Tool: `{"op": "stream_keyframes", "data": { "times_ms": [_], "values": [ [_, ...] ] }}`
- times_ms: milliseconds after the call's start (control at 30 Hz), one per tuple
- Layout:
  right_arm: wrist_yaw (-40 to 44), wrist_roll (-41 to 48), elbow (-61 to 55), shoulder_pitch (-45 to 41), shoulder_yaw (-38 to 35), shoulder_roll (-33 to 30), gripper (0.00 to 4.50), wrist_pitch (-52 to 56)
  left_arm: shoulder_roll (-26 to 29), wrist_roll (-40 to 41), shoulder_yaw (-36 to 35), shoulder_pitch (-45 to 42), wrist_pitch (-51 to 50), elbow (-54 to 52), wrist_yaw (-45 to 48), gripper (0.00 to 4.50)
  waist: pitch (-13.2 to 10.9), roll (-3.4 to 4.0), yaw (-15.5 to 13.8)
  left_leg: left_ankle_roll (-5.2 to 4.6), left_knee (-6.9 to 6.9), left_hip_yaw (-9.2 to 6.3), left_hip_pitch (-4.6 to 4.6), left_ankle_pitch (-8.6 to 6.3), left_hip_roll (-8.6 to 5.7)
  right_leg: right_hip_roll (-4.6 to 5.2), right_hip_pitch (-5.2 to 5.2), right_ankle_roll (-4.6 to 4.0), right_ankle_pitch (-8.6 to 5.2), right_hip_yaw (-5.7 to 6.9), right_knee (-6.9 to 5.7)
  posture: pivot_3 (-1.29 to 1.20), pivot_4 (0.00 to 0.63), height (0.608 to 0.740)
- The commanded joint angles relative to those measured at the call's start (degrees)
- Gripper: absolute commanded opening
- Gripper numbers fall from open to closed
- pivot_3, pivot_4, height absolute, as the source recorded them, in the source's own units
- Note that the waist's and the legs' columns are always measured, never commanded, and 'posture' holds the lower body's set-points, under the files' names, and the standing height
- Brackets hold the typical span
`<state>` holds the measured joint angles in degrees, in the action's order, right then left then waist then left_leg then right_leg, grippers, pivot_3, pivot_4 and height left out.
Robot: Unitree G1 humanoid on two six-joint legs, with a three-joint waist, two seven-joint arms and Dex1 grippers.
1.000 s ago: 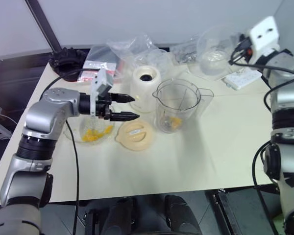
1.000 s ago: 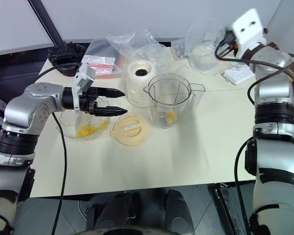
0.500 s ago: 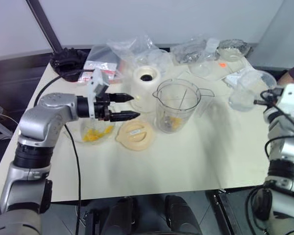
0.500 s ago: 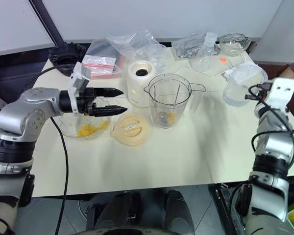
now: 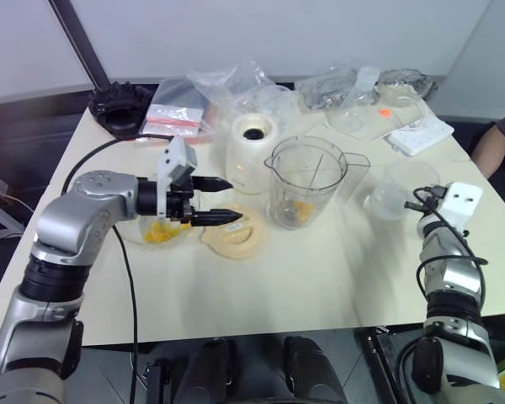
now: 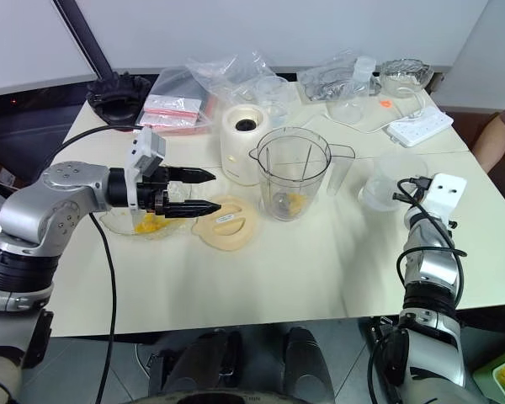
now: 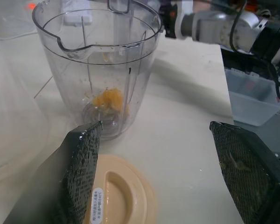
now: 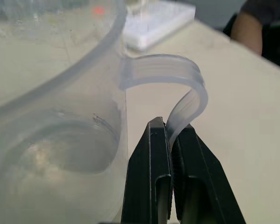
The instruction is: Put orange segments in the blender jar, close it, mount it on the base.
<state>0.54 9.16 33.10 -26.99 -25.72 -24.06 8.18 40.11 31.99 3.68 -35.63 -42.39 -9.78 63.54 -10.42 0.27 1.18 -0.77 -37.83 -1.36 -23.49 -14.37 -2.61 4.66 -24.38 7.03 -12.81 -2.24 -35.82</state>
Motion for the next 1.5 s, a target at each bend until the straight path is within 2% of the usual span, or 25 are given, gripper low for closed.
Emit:
{"op": "stream_keyframes", "data": {
  "times_ms": [33,200,233,267,367,400,500,900,1067,1200,1300,1500],
  "values": [
    [0.10,-0.28,3.53,-1.84,0.08,-1.87,0.01,-4.42,0.60,0.48,-0.60,0.41,0.02,-2.35,-0.34,3.83,0.00,0.00,0.04,0.00,0.00,0.00,0.00,0.00,0.00,-0.01,0.00,0.00,0.00,0.00,0.00,0.00,0.150,0.740],
    [0.73,-0.02,8.99,-2.91,0.68,-2.86,0.01,-7.16,0.63,0.45,-0.47,0.50,-0.23,-2.71,-0.59,3.83,0.01,-0.01,-0.01,0.00,0.00,0.00,0.02,0.00,0.00,-0.02,0.03,0.00,0.00,-0.02,0.01,0.00,0.150,0.740],
    [0.81,0.06,9.65,-3.06,0.78,-2.94,0.62,-7.41,0.65,0.40,-0.41,0.45,-0.25,-2.68,-0.59,3.83,0.01,-0.01,-0.01,0.00,0.00,0.00,0.02,0.00,0.00,-0.02,0.04,0.00,0.00,-0.02,0.02,0.00,0.150,0.740],
    [0.87,0.17,10.07,-3.16,0.85,-2.97,0.88,-7.61,0.66,0.35,-0.34,0.42,-0.24,-2.69,-0.58,3.83,0.01,-0.02,-0.02,0.00,0.00,0.00,0.02,0.00,0.00,-0.02,0.05,0.00,0.00,-0.02,0.03,0.00,0.150,0.740],
    [1.05,-0.05,10.48,-2.97,1.36,-3.20,2.51,-8.06,0.65,0.19,-0.09,0.32,-0.18,-2.61,-0.57,3.83,0.01,-0.02,0.11,0.00,0.00,0.00,0.03,0.00,0.00,-0.03,0.06,0.00,0.00,-0.03,0.04,0.00,0.150,0.740],
    [0.99,-0.16,10.46,-2.87,1.46,-3.26,2.90,-8.11,0.66,0.17,-0.05,0.29,-0.16,-2.57,-0.55,3.83,0.01,-0.02,0.25,0.00,0.00,0.00,0.02,0.00,0.00,-0.03,0.05,0.00,0.00,-0.03,0.04,0.00,0.150,0.740],
    [0.98,-0.42,8.51,-1.07,1.65,-3.56,4.46,-8.01,0.66,0.12,0.07,0.22,-0.19,-2.54,-0.54,3.83,0.01,-0.02,1.04,0.00,0.03,0.00,0.04,0.00,0.00,-0.04,0.05,0.00,0.00,-0.03,0.04,0.00,0.150,0.740],
    [1.90,0.20,-20.33,16.63,3.59,-1.56,4.46,-1.16,0.76,-1.49,0.97,-0.66,2.05,1.12,0.85,3.83,0.01,-0.02,1.17,-0.01,0.06,-0.01,0.07,0.00,0.01,-0.04,0.05,0.02,-0.02,-0.05,0.02,0.00,0.150,0.740],
    [4.92,2.91,-40.85,29.74,2.36,-1.15,4.46,4.31,3.39,-4.64,1.44,-2.51,5.22,6.55,3.44,3.83,0.03,-0.04,0.63,-0.01,0.06,-0.03,0.06,0.00,0.00,-0.03,0.05,0.06,-0.05,-0.05,0.00,0.00,0.150,0.740],
    [12.36,10.03,-54.53,41.67,-1.47,-0.99,4.46,3.96,4.20,-8.99,5.17,-4.32,9.64,11.95,7.05,3.83,0.04,-0.05,-0.18,-0.03,0.05,-0.01,0.09,-0.01,0.00,-0.05,0.08,0.08,-0.07,-0.05,0.01,0.00,0.150,0.740],
    [20.26,16.78,-61.79,51.19,-4.65,-2.25,4.46,5.33,1.23,-11.23,7.53,-6.28,12.74,17.50,8.57,3.83,0.06,-0.08,-0.63,-0.04,0.01,-0.03,0.10,-0.02,0.00,-0.04,0.21,0.11,-0.09,-0.03,0.08,0.00,0.150,0.740],
    [26.86,26.74,-71.43,58.80,-9.21,-5.93,4.46,13.59,-3.49,-21.96,15.97,-10.68,25.13,31.06,11.76,3.83,0.07,-0.08,-1.96,-0.07,-0.03,-0.19,0.14,-0.04,0.02,-0.07,0.37,0.08,-0.12,0.14,0.19,0.00,0.150,0.740]
  ]
}}
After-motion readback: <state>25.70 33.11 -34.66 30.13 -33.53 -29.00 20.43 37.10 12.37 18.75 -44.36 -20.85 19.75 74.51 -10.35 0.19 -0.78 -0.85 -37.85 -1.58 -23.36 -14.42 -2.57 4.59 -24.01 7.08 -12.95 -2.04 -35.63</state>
